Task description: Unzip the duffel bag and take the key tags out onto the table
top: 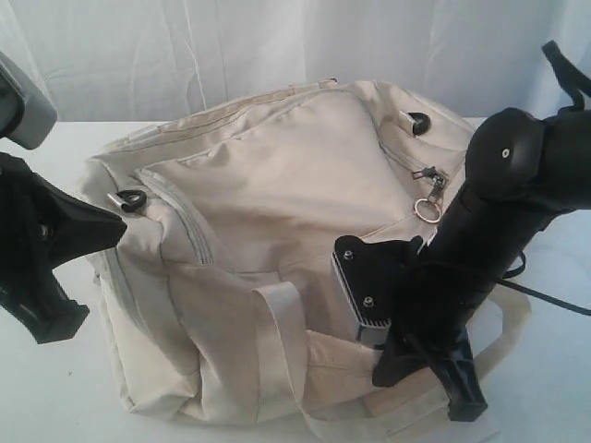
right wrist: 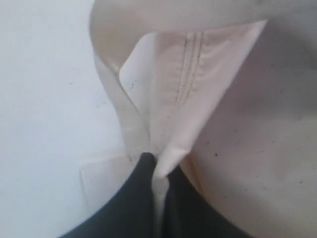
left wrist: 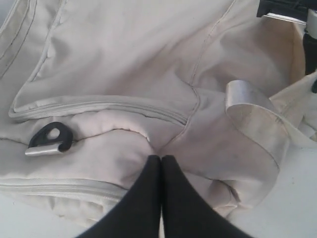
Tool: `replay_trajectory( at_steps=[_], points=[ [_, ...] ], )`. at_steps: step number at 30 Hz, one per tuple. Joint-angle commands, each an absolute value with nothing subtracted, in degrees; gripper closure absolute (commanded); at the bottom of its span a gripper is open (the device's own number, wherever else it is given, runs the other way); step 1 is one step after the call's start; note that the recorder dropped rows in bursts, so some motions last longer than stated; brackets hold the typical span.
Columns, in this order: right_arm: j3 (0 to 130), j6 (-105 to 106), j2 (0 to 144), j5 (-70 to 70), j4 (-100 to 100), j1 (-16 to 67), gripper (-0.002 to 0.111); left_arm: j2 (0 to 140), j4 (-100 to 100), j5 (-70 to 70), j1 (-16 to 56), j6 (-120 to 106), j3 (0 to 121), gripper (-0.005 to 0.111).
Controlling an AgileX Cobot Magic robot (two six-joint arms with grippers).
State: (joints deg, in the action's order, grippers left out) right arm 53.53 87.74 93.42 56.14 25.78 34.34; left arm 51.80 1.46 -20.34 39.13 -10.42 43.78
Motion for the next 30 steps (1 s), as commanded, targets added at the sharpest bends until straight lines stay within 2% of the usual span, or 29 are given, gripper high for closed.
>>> replay_trajectory(
  at_steps=[1, 16, 28, 30],
  points=[
    [51.38, 82.50, 92.92, 66.25, 19.57, 34.89, 0.108, 51.35, 2.10, -20.52, 39.44, -10.53, 44.12, 0.107],
    [47.79, 73.97, 88.07, 69.96, 15.27, 38.43, 0.108, 51.35, 2.10, -20.63, 39.44, -10.53, 44.12, 0.107],
    [48.00, 52.32, 88.07, 67.12, 16.52, 38.43, 0.108, 51.35, 2.10, -20.74, 39.44, -10.53, 44.12, 0.107],
    [48.00, 51.66, 88.07, 66.47, 17.47, 38.43, 0.105, 51.35, 2.10, -20.74, 39.44, -10.53, 44.12, 0.107]
  ],
)
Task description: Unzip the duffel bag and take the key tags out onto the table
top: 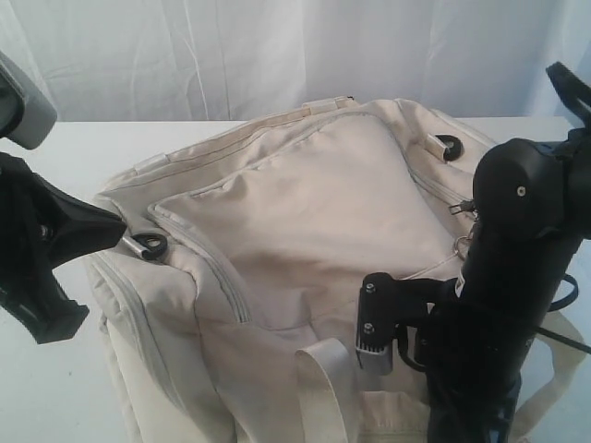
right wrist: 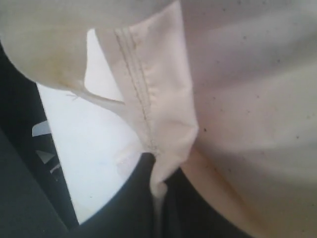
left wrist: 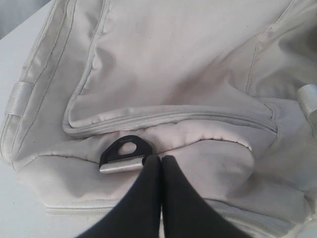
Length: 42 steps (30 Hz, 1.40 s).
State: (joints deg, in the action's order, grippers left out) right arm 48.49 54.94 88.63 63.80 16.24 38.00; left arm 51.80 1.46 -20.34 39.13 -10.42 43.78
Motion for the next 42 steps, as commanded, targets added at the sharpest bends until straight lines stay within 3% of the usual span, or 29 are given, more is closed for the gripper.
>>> replay_trajectory(
  at_steps=[1, 4, 10, 13, 23, 29, 38, 42],
  points=[
    [48.00, 51.00, 88.07, 66.01, 17.94, 38.43, 0.101, 51.35, 2.10, -20.74, 39.44, -10.53, 44.12, 0.107],
    [48.00, 50.57, 88.07, 65.18, 18.40, 38.43, 0.087, 51.35, 2.10, -20.74, 39.44, -10.53, 44.12, 0.107],
    [49.25, 50.57, 88.07, 65.18, 18.20, 38.43, 0.046, 51.35, 2.10, -20.63, 39.44, -10.53, 44.12, 0.107],
    [51.51, 47.86, 88.07, 66.04, 18.07, 38.43, 0.038, 51.35, 2.10, -20.63, 39.44, -10.53, 44.12, 0.107],
    [62.50, 35.90, 88.07, 69.96, 14.81, 38.43, 0.040, 51.35, 2.10, -20.63, 39.44, -10.53, 44.12, 0.107],
    [66.89, 25.17, 88.07, 69.96, 10.84, 38.43, 0.046, 51.35, 2.10, -20.63, 39.44, -10.53, 44.12, 0.107],
    [71.25, 20.51, 86.36, 69.96, 10.17, 38.43, 0.072, 51.35, 2.10, -20.63, 39.44, -10.53, 44.12, 0.107],
    [70.85, 7.91, 80.41, 64.87, 1.53, 38.18, 0.091, 51.35, 2.10, -20.35, 39.44, -11.70, 44.12, 0.107]
  ],
)
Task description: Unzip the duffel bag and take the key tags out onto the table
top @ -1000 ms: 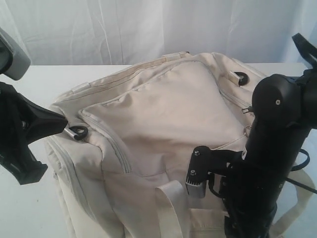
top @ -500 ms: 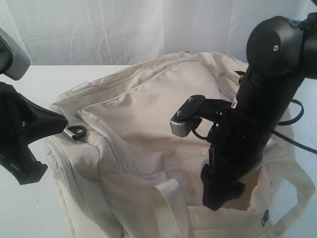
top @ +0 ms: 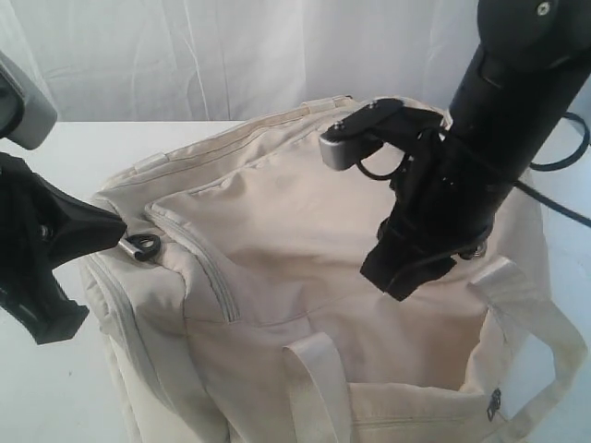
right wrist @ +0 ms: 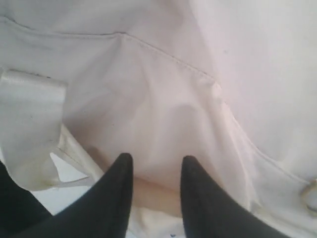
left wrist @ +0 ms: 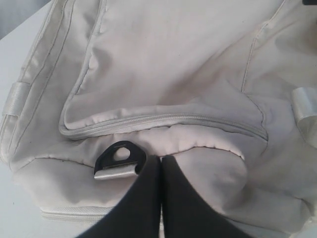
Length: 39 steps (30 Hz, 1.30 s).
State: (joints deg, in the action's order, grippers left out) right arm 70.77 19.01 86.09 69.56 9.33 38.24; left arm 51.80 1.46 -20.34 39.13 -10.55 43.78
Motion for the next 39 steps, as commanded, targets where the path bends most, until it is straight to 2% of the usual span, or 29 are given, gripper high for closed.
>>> replay_trajectory(
  at_steps=[1, 2, 3, 5, 7, 11, 14, 17, 24, 30, 33, 35, 36, 38, 39],
  points=[
    [70.55, 5.62, 78.51, 62.37, -0.66, 38.18, 0.097, 51.35, 2.10, -20.35, 39.44, -12.23, 44.12, 0.107],
    [69.17, 0.00, 73.60, 57.51, -5.78, 38.18, 0.106, 51.35, 2.10, -19.71, 39.44, -12.48, 44.12, 0.107],
    [68.07, -2.66, 71.13, 55.58, -7.78, 38.18, 0.108, 51.35, 2.10, -18.89, 39.44, -12.48, 44.12, 0.107],
    [63.73, -10.23, 64.64, 52.62, -14.09, 38.18, 0.108, 51.96, 2.10, -17.45, 39.44, -14.32, 45.33, 0.107],
    [58.62, -13.18, 59.73, 51.20, -15.53, 38.18, 0.108, 55.85, 2.10, -23.88, 39.33, -15.95, 52.04, 0.107],
    [49.50, -21.15, 53.11, 47.36, -17.97, 38.18, 0.108, 74.43, 5.62, -48.48, 39.33, -28.17, 77.53, 0.107],
    [43.41, -32.68, 48.50, 42.36, -24.92, 38.18, 0.108, 84.86, 22.16, -58.71, 39.33, -46.51, 90.03, 0.107],
    [38.90, -42.02, 46.63, 41.50, -32.51, 38.18, 0.108, 91.64, 33.55, -53.16, 39.59, -59.61, 95.32, 0.107],
    [34.08, -52.18, 46.61, 40.01, -42.16, 38.18, 0.108, 98.47, 40.06, -44.73, 39.82, -70.90, 95.46, 0.107],
    [31.96, -60.20, 46.61, 41.85, -49.25, 38.18, 0.108, 103.47, 44.04, -39.51, 43.73, -86.21, 95.46, 0.106],
    [31.96, -64.58, 46.61, 47.52, -51.24, 38.18, 0.108, 105.78, 44.04, -31.25, 46.65, -87.50, 95.46, 0.096],
    [31.96, -65.31, 46.26, 48.27, -51.52, 38.18, 0.108, 107.86, 44.04, -25.04, 49.26, -88.21, 95.46, 0.076],
    [31.96, -65.31, 46.26, 48.12, -51.52, 38.18, 0.108, 109.24, 44.04, -23.32, 50.33, -89.94, 95.46, 0.062],
    [31.96, -65.31, 46.26, 48.12, -51.52, 38.18, 0.108, 110.83, 44.04, -20.09, 51.43, -91.86, 95.46, 0.046],
    [31.96, -65.31, 46.26, 48.22, -51.52, 38.18, 0.108, 111.41, 44.04, -18.50, 51.52, -91.86, 95.46, 0.044]
  ],
)
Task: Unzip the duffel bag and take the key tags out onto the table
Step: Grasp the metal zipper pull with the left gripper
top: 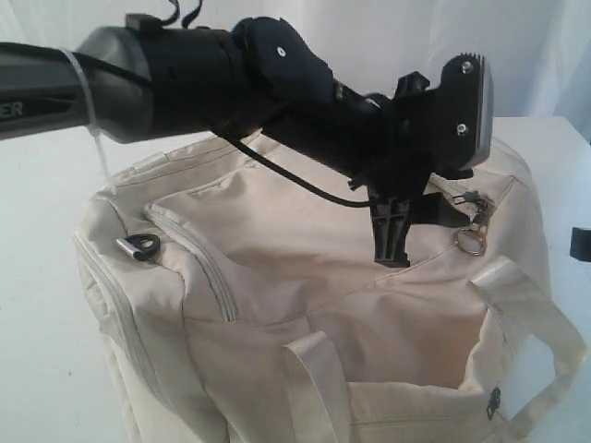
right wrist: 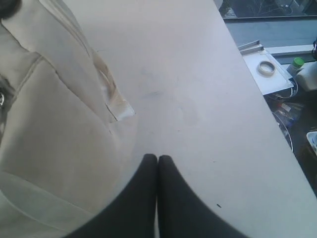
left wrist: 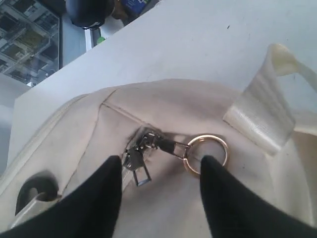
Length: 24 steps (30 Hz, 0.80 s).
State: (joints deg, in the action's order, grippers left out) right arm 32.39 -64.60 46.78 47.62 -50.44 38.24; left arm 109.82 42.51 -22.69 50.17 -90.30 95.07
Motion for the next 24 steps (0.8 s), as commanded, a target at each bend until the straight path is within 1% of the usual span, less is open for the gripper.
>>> replay_trajectory(
  at_steps=[1, 5, 7, 10, 12, 19, 24],
  points=[
    [31.96, -65.31, 46.26, 48.22, -51.52, 38.18, 0.108, 112.22, 44.04, -16.07, 51.67, -91.86, 95.46, 0.043],
    [31.96, -65.31, 46.26, 48.34, -51.29, 38.18, 0.108, 113.72, 44.04, -11.39, 51.72, -91.86, 95.46, 0.043],
    [31.96, -65.31, 46.26, 48.23, -51.08, 38.18, 0.108, 113.72, 44.04, -10.08, 51.72, -91.86, 95.46, 0.046],
    [31.96, -65.31, 46.26, 48.23, -51.08, 38.18, 0.108, 113.72, 44.85, -8.60, 51.72, -91.14, 95.46, 0.060],
    [31.96, -65.31, 46.26, 48.11, -51.08, 38.18, 0.108, 113.72, 47.44, -8.98, 51.94, -91.14, 95.46, 0.065],
    [31.96, -65.31, 46.26, 48.11, -51.08, 38.18, 0.108, 114.62, 48.10, -11.67, 52.06, -92.19, 95.46, 0.065],
    [31.96, -65.31, 46.26, 47.98, -50.98, 38.18, 0.108, 115.83, 47.85, -12.03, 52.06, -97.92, 95.46, 0.065]
  ],
)
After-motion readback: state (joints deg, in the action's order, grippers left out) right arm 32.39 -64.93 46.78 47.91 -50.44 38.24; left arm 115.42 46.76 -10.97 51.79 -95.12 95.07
